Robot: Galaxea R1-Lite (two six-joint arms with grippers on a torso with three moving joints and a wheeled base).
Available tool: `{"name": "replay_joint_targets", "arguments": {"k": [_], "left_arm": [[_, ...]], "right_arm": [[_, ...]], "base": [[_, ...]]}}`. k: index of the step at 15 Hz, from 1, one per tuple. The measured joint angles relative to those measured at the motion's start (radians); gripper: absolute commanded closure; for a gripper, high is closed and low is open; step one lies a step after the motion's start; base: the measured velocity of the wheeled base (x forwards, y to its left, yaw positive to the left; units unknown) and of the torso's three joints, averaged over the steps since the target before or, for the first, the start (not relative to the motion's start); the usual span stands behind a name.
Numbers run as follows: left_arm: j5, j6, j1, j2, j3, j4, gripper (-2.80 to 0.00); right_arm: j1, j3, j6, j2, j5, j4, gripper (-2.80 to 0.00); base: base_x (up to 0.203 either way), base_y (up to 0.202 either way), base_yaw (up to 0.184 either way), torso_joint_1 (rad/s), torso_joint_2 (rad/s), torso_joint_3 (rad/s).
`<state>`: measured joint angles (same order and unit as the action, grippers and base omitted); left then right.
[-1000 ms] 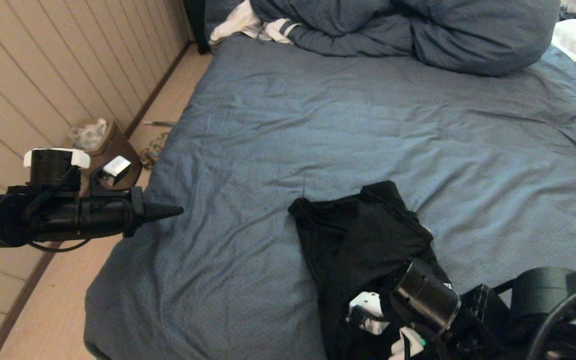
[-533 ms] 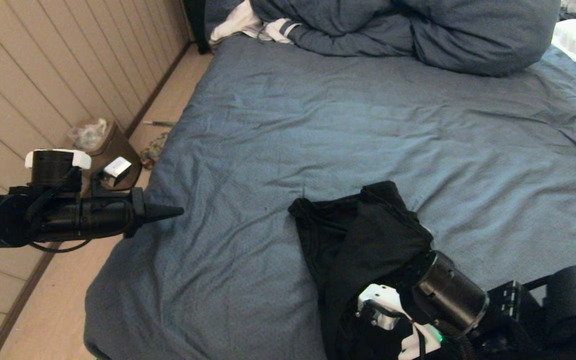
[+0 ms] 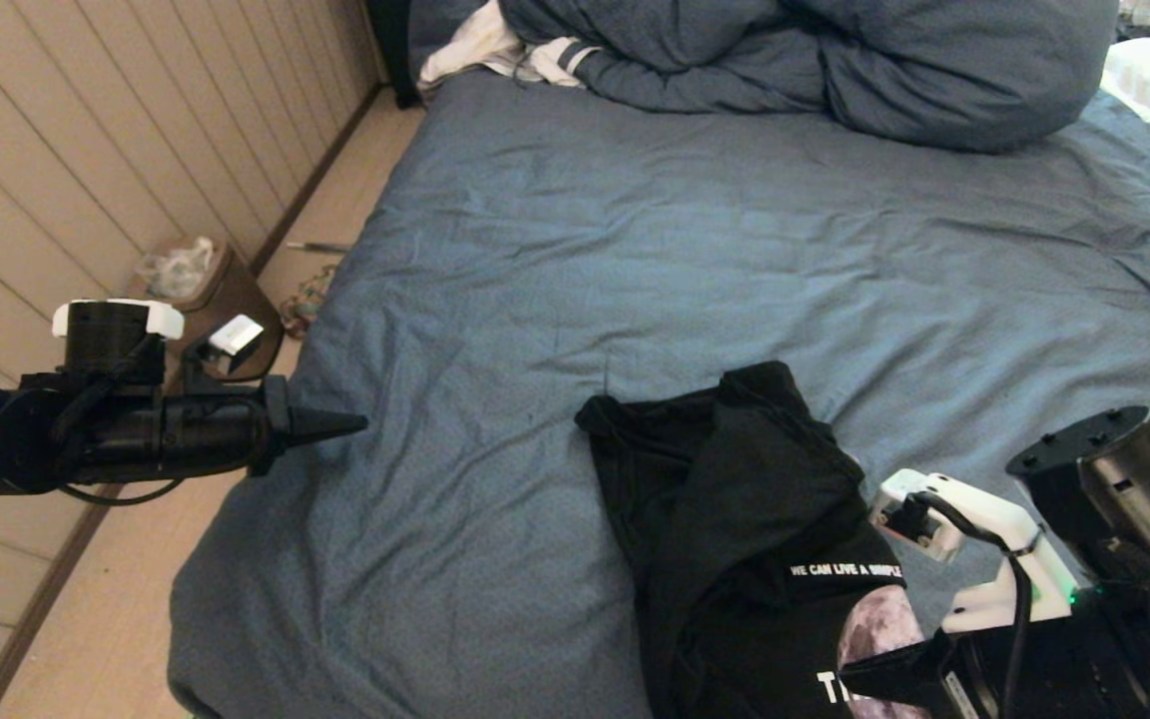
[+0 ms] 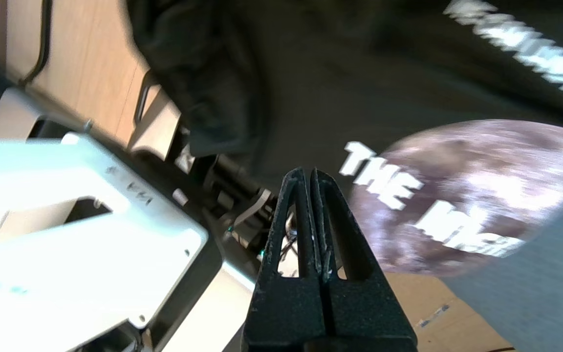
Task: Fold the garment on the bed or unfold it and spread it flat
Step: Fold the black T-shirt
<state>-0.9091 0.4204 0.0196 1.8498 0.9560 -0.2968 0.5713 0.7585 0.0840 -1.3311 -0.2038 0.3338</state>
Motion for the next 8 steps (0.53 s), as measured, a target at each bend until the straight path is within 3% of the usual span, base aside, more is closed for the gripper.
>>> {"name": "replay_joint_targets", "arguments": {"k": [5, 8], "left_arm": [[0.000, 0.000, 0.000, -0.003, -0.002, 0.000, 0.00], [0.000, 0.000, 0.000, -0.006, -0.001, 0.000, 0.00]], "right_arm": [[-0.132, 0.056, -0.003, -0.049, 0.003, -0.013, 0.00], [-0.155, 0.121, -0.004, -0.125, 0.003, -0.018, 0.00]], "base": [[0.000, 0.000, 0.000, 0.000, 0.00, 0.000], [0.000, 0.000, 0.000, 0.000, 0.00, 0.000]]}}
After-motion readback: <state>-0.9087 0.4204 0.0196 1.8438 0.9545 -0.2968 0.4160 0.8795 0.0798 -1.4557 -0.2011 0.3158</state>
